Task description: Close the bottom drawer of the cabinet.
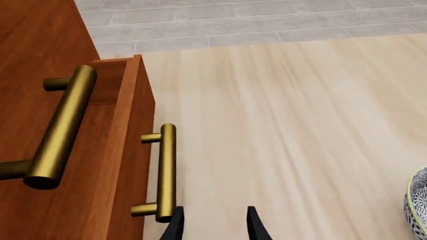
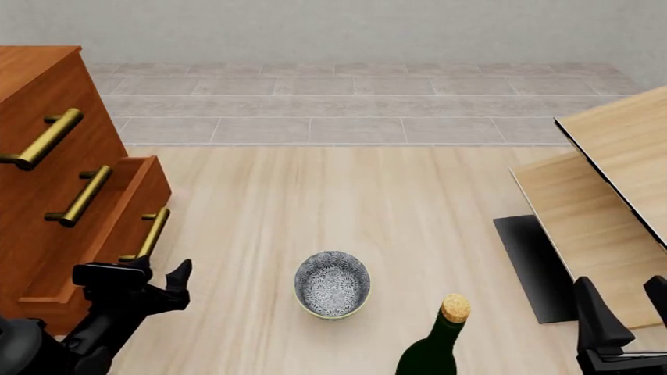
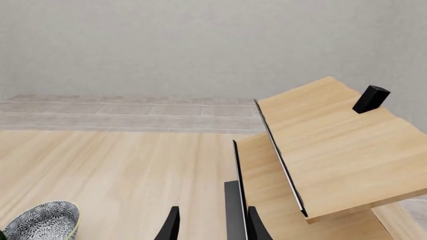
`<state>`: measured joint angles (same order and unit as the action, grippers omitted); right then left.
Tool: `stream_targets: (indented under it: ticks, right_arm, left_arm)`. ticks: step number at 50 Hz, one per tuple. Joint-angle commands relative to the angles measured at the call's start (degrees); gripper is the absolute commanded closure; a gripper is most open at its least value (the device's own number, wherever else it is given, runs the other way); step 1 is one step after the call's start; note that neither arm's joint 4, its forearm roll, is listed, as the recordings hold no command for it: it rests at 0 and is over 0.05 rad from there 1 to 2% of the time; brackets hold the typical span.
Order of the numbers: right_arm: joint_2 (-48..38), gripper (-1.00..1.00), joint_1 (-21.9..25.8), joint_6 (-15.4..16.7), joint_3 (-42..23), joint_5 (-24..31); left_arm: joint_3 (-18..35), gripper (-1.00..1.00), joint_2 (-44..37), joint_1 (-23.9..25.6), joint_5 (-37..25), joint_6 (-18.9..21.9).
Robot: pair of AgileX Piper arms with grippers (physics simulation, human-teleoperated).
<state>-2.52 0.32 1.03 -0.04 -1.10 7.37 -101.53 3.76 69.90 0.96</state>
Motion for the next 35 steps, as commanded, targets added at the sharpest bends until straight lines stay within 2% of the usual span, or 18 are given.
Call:
stream_targets:
  ticks: [1, 16, 24, 35]
  right_arm:
    - [-0.8, -1.0, 0.22, 0.12, 0.01, -0.67]
    - [-0.66, -1.0, 0.18, 0.1, 0.02, -0.56]
    - [-0.23, -1.0, -0.02, -0.06, 0.02, -0.3]
    - [0.66, -1.0, -0.27, -0.34, 0.0, 0.38]
  left_arm:
    - [1.27, -1.0, -1.0, -2.99, -0.01, 0.62]
    - [1.64, -1.0, -1.67, -4.82, -0.01, 0.85]
    - [2.14, -1.0, -2.03, -6.19, -0.01, 4.27]
    - [2.56, -1.0, -2.81, -7.11, -0.03, 5.37]
